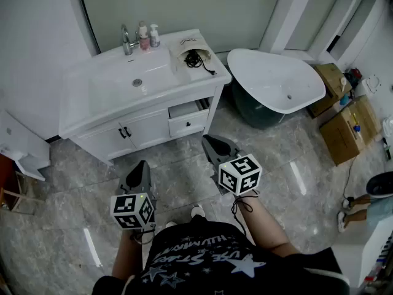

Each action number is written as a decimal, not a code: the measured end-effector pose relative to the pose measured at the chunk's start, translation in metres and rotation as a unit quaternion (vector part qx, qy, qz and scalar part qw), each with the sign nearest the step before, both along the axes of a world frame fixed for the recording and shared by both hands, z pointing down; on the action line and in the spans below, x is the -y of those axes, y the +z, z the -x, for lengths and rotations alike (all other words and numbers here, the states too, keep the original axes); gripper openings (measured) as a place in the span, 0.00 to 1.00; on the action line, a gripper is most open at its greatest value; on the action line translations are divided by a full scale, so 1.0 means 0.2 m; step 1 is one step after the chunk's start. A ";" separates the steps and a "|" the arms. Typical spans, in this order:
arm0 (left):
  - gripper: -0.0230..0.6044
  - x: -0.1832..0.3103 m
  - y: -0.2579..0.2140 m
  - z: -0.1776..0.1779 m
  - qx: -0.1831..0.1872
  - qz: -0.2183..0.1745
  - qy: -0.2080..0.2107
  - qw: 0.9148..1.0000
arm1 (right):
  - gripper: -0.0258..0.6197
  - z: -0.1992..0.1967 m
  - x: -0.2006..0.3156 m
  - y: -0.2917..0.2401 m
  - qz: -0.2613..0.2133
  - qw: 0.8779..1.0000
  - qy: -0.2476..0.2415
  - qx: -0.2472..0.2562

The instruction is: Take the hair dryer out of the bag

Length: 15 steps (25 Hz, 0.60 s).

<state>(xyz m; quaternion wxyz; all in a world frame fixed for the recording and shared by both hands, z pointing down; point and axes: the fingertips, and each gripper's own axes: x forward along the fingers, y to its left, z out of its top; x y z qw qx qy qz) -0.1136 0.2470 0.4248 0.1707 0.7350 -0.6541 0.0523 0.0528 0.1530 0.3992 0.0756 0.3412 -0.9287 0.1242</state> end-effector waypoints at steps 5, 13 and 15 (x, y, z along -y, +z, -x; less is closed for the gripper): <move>0.07 -0.03 0.08 -0.05 -0.004 0.017 -0.002 1.000 | 0.04 -0.02 0.01 0.05 0.007 1.000 -0.004 0.002; 0.07 0.00 0.08 -0.09 -0.002 0.017 -0.023 1.000 | 0.04 -0.11 0.05 0.13 0.027 0.999 -0.011 0.018; 0.07 0.02 0.07 -0.10 0.009 0.012 -0.034 0.999 | 0.04 -0.12 0.07 0.12 0.022 0.999 -0.017 0.027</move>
